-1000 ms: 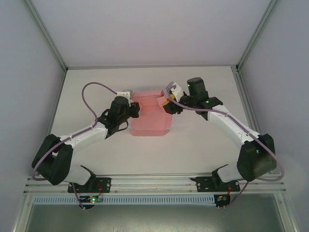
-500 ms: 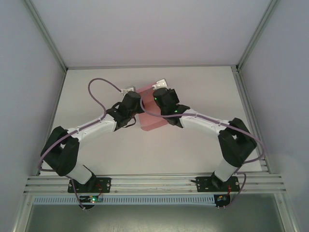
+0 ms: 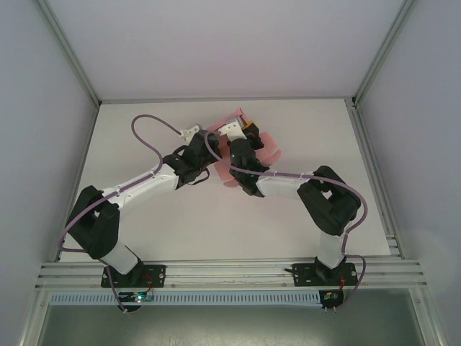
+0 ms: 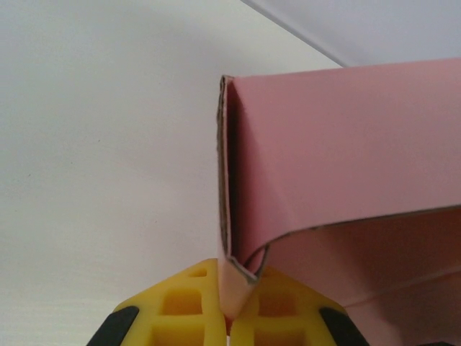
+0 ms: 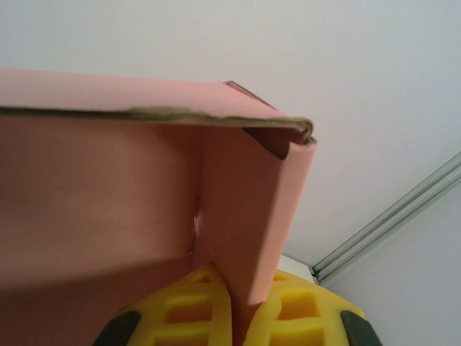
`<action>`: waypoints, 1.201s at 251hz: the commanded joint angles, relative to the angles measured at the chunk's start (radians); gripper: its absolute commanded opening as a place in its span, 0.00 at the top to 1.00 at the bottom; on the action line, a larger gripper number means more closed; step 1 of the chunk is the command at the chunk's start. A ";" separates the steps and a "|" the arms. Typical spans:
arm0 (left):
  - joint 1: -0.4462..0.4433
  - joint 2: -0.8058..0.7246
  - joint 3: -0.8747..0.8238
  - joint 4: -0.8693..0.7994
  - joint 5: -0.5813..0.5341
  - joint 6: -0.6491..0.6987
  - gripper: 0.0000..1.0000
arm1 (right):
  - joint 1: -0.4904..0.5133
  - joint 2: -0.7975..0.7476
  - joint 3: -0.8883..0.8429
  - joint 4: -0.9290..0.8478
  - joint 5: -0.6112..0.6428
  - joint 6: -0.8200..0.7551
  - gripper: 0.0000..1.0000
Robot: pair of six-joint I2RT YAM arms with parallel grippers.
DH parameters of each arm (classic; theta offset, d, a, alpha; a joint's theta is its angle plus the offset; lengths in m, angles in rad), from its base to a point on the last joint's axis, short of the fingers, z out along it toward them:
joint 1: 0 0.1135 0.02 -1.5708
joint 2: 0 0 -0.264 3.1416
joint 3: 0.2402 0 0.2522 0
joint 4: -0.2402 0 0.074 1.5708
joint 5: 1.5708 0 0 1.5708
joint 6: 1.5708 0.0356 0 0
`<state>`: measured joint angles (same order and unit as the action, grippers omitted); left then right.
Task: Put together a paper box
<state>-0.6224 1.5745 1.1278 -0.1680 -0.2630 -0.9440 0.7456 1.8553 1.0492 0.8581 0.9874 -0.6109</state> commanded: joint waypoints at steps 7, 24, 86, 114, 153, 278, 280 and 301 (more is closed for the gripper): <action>0.026 -0.011 -0.037 -0.263 -0.134 -0.006 1.00 | -0.062 -0.061 0.016 -0.243 0.142 0.203 0.98; 0.026 -0.006 -0.026 -0.254 -0.137 0.004 1.00 | -0.071 -0.127 0.032 -0.501 -0.109 0.467 0.96; 0.026 -0.033 -0.047 -0.093 -0.094 0.133 1.00 | -0.095 -0.321 -0.098 -0.534 -0.783 0.529 0.66; 0.027 -0.052 -0.053 -0.051 -0.119 0.213 1.00 | -0.139 -0.451 -0.167 -0.559 -1.044 0.553 0.21; 0.028 -0.096 -0.088 0.066 -0.111 0.397 1.00 | -0.250 -0.648 -0.247 -0.579 -1.243 0.654 0.02; 0.052 -0.053 0.152 -0.237 0.174 1.764 1.00 | -0.520 -1.061 -0.390 -0.816 -1.200 0.774 0.02; 0.052 -0.051 0.160 -0.245 0.180 1.787 1.00 | -0.523 -1.065 -0.391 -0.817 -1.199 0.774 0.02; 0.048 -0.015 0.242 -0.331 0.211 2.063 1.00 | -0.542 -1.092 -0.403 -0.844 -1.189 0.767 0.02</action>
<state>-0.5747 1.5169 1.2675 -0.3008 -0.1677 0.5610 0.2291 0.8021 0.6727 0.0761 -0.2066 0.1513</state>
